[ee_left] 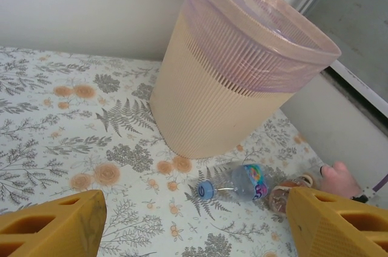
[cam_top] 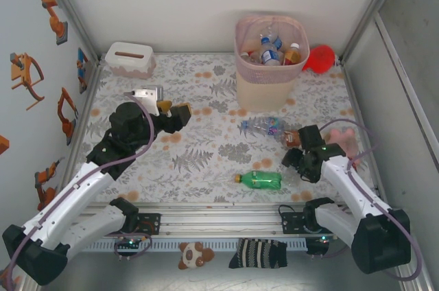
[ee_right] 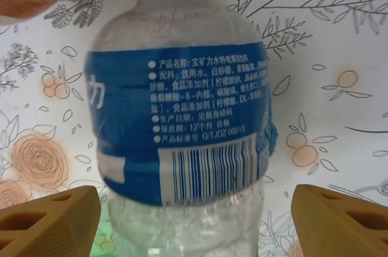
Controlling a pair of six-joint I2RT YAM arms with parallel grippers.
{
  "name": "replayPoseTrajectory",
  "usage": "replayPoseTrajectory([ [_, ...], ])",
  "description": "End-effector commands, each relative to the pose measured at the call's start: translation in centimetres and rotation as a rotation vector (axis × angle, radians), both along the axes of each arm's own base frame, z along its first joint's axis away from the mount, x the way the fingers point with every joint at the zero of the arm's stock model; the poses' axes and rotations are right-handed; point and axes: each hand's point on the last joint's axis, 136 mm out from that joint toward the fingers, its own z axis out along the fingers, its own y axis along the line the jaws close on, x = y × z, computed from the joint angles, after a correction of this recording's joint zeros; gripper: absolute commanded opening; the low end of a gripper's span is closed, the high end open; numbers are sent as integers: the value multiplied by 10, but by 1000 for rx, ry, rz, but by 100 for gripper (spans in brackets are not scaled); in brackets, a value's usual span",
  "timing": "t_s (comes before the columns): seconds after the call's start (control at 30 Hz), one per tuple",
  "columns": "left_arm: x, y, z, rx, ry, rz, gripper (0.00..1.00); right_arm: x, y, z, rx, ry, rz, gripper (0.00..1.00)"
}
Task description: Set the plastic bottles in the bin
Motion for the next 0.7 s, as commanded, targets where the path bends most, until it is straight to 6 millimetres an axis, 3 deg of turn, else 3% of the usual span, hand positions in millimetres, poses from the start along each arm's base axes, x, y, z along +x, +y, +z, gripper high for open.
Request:
replayPoseTrajectory([
  [0.0, 4, 0, 5, -24, -9, 11, 77, 15, 1, -7, 17, -44, -54, 81],
  [0.23, 5, 1, 7, -25, -13, 20, 77, 17, -4, -27, -23, -15, -50, 78],
  [0.67, 5, 1, 8, -25, -8, 21, 77, 15, -3, -26, -16, -23, -55, 66],
])
